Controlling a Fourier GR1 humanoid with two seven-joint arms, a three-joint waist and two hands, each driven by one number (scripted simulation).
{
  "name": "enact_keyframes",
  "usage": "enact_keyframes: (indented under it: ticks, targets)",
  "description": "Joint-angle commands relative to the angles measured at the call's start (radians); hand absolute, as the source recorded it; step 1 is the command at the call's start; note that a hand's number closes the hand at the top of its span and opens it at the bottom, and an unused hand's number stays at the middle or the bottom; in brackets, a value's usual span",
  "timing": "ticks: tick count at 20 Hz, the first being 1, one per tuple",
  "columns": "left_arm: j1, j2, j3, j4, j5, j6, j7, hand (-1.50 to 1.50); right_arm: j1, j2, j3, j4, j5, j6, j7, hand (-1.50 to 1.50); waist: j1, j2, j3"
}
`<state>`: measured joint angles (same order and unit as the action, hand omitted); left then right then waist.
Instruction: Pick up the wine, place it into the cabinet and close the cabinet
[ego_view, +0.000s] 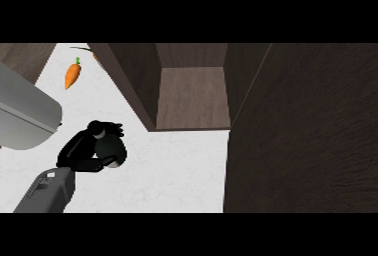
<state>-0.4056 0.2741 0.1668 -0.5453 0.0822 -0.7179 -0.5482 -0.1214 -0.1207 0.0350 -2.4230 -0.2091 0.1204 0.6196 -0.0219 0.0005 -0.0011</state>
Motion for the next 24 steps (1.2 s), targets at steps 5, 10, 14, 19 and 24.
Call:
enact_keyframes:
  ticks: [5, 10, 14, 19, 24]
  targets:
    - [0.02, -0.013, -0.091, -0.013, -0.064, -0.122, -0.169, 1.5, 0.025, 0.025, 0.031, -0.099, -0.022, -0.017, 0.027, -1.5, 0.004, 0.001, -0.001]
    - [0.143, -0.05, 0.01, -0.12, 0.012, 0.192, -0.162, 1.5, 0.037, -0.017, -0.055, -0.111, -0.063, -0.006, 0.034, -1.5, 0.024, -0.008, 0.002]
    - [0.242, -0.088, 0.048, -0.268, 0.026, 0.404, -0.167, 1.5, 0.007, -0.01, -0.052, -0.068, -0.054, -0.011, 0.025, -1.5, 0.04, -0.01, 0.003]
    - [0.352, -0.153, 0.033, -0.505, 0.045, 0.488, -0.129, 1.5, 0.094, -0.008, -0.065, -0.15, -0.097, 0.006, 0.027, -1.5, 0.024, -0.007, 0.003]
    - [0.437, -0.143, 0.025, -0.738, 0.039, 0.533, -0.112, 1.5, 0.046, -0.005, -0.035, -0.152, -0.078, -0.02, 0.079, -1.5, 0.027, -0.007, 0.002]
